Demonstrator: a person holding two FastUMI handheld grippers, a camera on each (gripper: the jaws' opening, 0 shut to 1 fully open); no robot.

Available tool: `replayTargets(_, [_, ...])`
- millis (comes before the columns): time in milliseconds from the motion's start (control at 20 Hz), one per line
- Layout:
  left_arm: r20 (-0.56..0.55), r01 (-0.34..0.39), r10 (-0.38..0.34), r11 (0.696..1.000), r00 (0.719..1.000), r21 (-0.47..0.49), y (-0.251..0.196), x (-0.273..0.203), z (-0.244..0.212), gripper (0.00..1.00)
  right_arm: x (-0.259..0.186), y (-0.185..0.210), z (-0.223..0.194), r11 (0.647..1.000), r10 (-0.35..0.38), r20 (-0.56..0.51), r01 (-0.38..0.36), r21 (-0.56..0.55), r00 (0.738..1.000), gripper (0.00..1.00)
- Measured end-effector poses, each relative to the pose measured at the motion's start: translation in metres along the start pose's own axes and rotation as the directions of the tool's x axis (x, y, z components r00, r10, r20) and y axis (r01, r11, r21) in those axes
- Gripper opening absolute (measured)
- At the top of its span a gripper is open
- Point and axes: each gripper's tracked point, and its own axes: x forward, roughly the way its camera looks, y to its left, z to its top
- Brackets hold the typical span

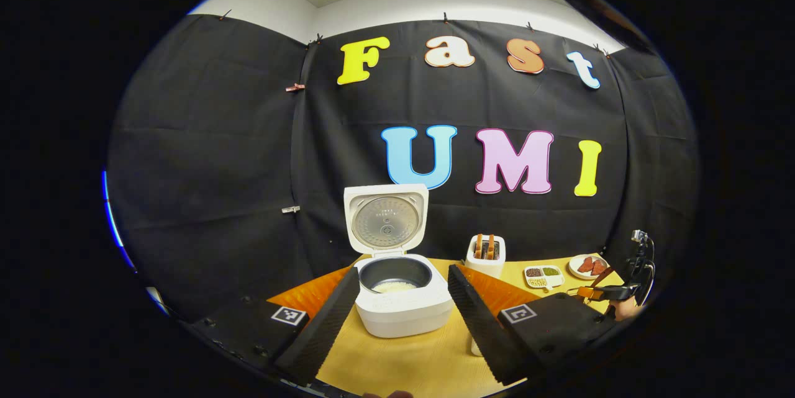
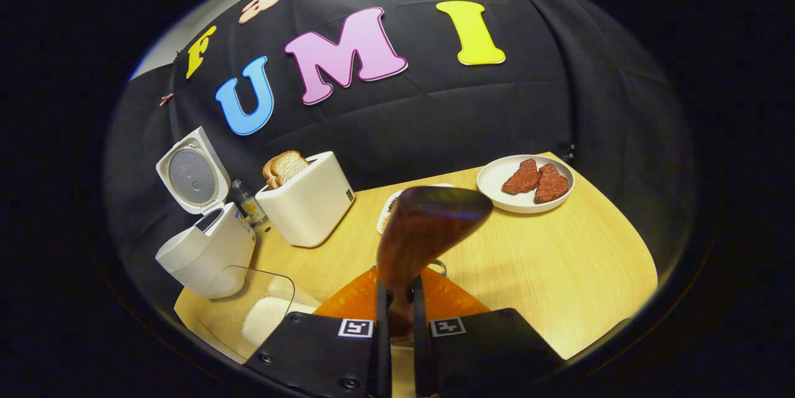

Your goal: Close the left gripper, press the button to open the rice cooker; take a wooden spoon from the chopstick holder with the right hand, scoop a spoonful of rice and pour it into the rice cooker, then put the wooden spoon back into the chopstick holder.

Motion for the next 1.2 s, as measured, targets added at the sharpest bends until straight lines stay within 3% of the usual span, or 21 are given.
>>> replayTargets(100, [-0.001,0.004,-0.004,1.0,1.0,-0.003,0.004,0.0,-0.001,0.98,0.003,-0.001,0.002,1.0,-0.012,-0.007,0.012,0.027,1.0,0.19])
replayTargets(250, [0.003,0.026,-0.026,1.0,1.0,0.001,0.007,-0.001,-0.001,0.98,-0.006,-0.002,0.012,0.999,-0.03,0.005,0.03,0.021,1.0,0.1])
replayTargets(300, [0.005,0.034,-0.034,0.999,0.999,0.003,0.009,-0.002,-0.002,0.98,-0.009,-0.001,0.018,0.999,-0.034,0.013,0.034,0.019,0.999,0.14])
replayTargets(600, [0.007,0.096,-0.096,0.995,0.995,-0.004,0.024,0.003,-0.004,0.98,-0.053,0.017,0.076,0.998,-0.032,0.13,0.024,0.066,0.991,0.13])
replayTargets(900, [0.029,0.169,-0.169,0.986,0.985,-0.011,0.043,0.008,-0.003,0.98,-0.098,0.083,0.099,0.994,0.085,0.186,-0.095,0.048,0.979,0.13])
replayTargets(1050, [0.026,0.201,-0.201,0.979,0.979,-0.016,0.05,0.011,-0.005,0.98,-0.105,0.12,0.089,0.992,0.125,0.166,-0.124,-0.014,0.978,0.13])
replayTargets(1200, [0.022,0.224,-0.223,0.975,0.975,-0.016,0.055,0.012,-0.008,0.98,-0.091,0.15,0.061,0.987,0.119,0.102,-0.107,-0.121,0.988,0.13])
